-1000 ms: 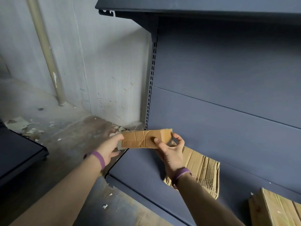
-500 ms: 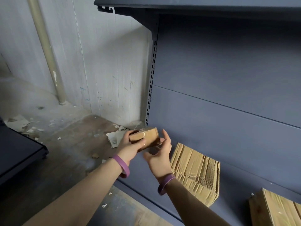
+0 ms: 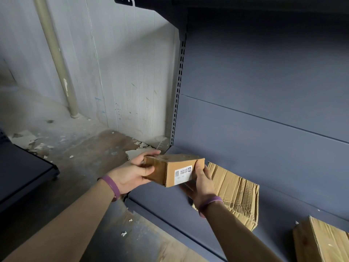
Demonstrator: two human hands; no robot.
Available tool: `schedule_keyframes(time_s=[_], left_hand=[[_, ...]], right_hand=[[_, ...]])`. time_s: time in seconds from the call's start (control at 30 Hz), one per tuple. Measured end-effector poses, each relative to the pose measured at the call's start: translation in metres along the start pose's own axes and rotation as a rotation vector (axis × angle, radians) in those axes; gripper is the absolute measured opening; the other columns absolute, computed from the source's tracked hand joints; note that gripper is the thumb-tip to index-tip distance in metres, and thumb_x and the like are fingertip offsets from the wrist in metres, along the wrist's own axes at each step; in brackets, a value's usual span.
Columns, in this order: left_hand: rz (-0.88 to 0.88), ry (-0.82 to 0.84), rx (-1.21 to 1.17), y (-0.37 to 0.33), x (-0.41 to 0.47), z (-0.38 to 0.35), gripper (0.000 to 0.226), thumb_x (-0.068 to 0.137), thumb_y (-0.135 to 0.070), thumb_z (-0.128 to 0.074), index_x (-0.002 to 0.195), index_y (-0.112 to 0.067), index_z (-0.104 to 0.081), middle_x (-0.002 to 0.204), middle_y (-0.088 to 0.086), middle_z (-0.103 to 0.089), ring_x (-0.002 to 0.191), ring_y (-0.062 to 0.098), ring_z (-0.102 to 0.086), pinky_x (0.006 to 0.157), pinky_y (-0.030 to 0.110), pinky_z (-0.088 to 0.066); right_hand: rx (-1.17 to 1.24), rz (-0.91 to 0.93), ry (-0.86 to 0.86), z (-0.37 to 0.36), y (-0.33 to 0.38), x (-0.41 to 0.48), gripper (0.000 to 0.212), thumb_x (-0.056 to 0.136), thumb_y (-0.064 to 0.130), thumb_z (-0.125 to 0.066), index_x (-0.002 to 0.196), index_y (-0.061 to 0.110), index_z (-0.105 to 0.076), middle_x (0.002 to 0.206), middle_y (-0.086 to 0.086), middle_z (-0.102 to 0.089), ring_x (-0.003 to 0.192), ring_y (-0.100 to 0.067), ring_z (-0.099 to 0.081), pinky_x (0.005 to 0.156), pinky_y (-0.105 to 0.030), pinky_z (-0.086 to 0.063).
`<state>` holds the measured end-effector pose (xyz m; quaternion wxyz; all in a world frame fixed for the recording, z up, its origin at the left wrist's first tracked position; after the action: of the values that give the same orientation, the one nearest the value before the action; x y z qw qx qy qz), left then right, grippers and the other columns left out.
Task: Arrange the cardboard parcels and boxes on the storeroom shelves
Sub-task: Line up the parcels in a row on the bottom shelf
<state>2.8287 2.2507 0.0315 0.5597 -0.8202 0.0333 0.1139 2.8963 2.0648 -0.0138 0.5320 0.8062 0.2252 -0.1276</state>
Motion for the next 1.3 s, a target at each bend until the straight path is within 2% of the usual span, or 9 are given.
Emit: schedule_keyframes(time_s=[0.2,0.37,0.47,0.53,0.7,0.9,1.07,1.2,1.3], left_hand=[[-0.051,-0.257,-0.049,0.0,0.007,0.023,0.058,0.098,0.013,-0.044,0.135,-0.029,-0.055,0.119,0.01,-0.069,0.095,0.02,-0.069,0.081,0.033,-0.059],[-0.058,-0.406,-0.122,0.002,0.013,0.024,0.056,0.099,0.012,-0.035,0.129,-0.026,-0.062,0.093,0.002,-0.071,0.076,0.014,-0.057,0.076,0.028,-0.05],[-0.031,-0.353,-0.224,0.001,0.015,0.018,0.021,0.098,-0.024,-0.058,0.117,-0.025,-0.068,0.115,0.005,-0.067,0.101,0.021,-0.063,0.098,0.041,-0.049],[-0.007,-0.281,-0.139,0.001,0.016,0.016,0.035,0.087,-0.042,-0.07,0.119,-0.029,-0.067,0.125,0.0,-0.065,0.114,0.021,-0.061,0.106,0.045,-0.045],[-0.029,-0.284,-0.05,0.005,0.019,0.026,0.062,0.096,-0.006,-0.057,0.146,-0.041,-0.045,0.133,-0.002,-0.065,0.116,0.024,-0.066,0.077,0.037,-0.058],[-0.023,-0.344,-0.029,0.002,0.017,0.024,0.058,0.095,-0.002,-0.058,0.141,-0.036,-0.047,0.125,0.0,-0.069,0.102,0.02,-0.069,0.073,0.034,-0.057],[0.112,-0.483,0.064,0.013,0.014,0.036,0.035,0.092,-0.035,-0.07,0.125,-0.028,-0.063,0.11,0.009,-0.07,0.094,0.024,-0.069,0.061,0.035,-0.059],[0.224,-0.45,0.111,0.015,0.007,0.033,0.049,0.089,-0.062,-0.062,0.105,-0.016,-0.065,0.092,0.013,-0.071,0.082,0.026,-0.067,0.062,0.037,-0.059],[0.288,-0.341,0.189,0.015,0.005,0.035,0.058,0.087,-0.069,-0.055,0.114,-0.019,-0.064,0.092,0.016,-0.069,0.063,0.025,-0.06,0.054,0.029,-0.046]], right_hand=[[0.025,0.058,-0.072,0.009,0.007,0.002,0.019,0.094,0.018,-0.067,0.094,0.014,-0.049,0.104,-0.016,-0.065,0.089,-0.025,-0.066,0.076,-0.037,-0.058],[-0.03,0.165,-0.071,0.006,0.017,0.001,0.019,0.091,0.012,-0.07,0.09,0.014,-0.051,0.104,-0.014,-0.067,0.096,-0.025,-0.065,0.077,-0.032,-0.057],[-0.026,0.199,-0.05,0.003,0.02,0.0,0.019,0.089,0.005,-0.07,0.094,0.013,-0.053,0.103,-0.012,-0.067,0.098,-0.027,-0.065,0.075,-0.029,-0.058],[-0.062,0.24,-0.018,0.001,0.024,-0.001,0.019,0.088,0.003,-0.07,0.094,0.013,-0.055,0.098,-0.009,-0.068,0.099,-0.026,-0.065,0.074,-0.028,-0.058],[-0.106,0.178,-0.016,0.0,0.024,0.0,0.024,0.095,0.04,-0.063,0.095,0.019,-0.053,0.101,-0.002,-0.059,0.097,-0.019,-0.057,0.095,-0.046,-0.052],[-0.188,0.226,0.006,-0.003,0.022,-0.002,0.024,0.094,0.022,-0.066,0.115,0.019,-0.053,0.098,0.001,-0.061,0.09,-0.012,-0.058,0.103,-0.053,-0.048],[-0.246,0.229,0.113,-0.008,0.024,-0.005,0.037,0.096,0.034,-0.061,0.132,0.033,-0.052,0.104,0.01,-0.057,0.098,-0.01,-0.058,0.095,-0.048,-0.052],[-0.322,0.22,0.145,-0.007,0.023,-0.004,0.052,0.09,0.034,-0.067,0.139,0.028,-0.05,0.111,-0.002,-0.059,0.097,-0.016,-0.062,0.087,-0.04,-0.055],[-0.343,0.199,0.181,-0.004,0.024,-0.001,0.059,0.085,0.022,-0.073,0.139,0.026,-0.05,0.105,0.0,-0.06,0.09,-0.014,-0.061,0.07,-0.027,-0.053]])
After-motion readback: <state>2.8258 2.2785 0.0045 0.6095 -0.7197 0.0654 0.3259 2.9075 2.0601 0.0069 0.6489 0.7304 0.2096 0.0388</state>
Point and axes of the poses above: each hand's wrist, its own x-axis towards the middle knuckle, its own z-axis out of the back of the hand, y = z × x, the point moved 8 cm from there along x, towards the middle knuckle
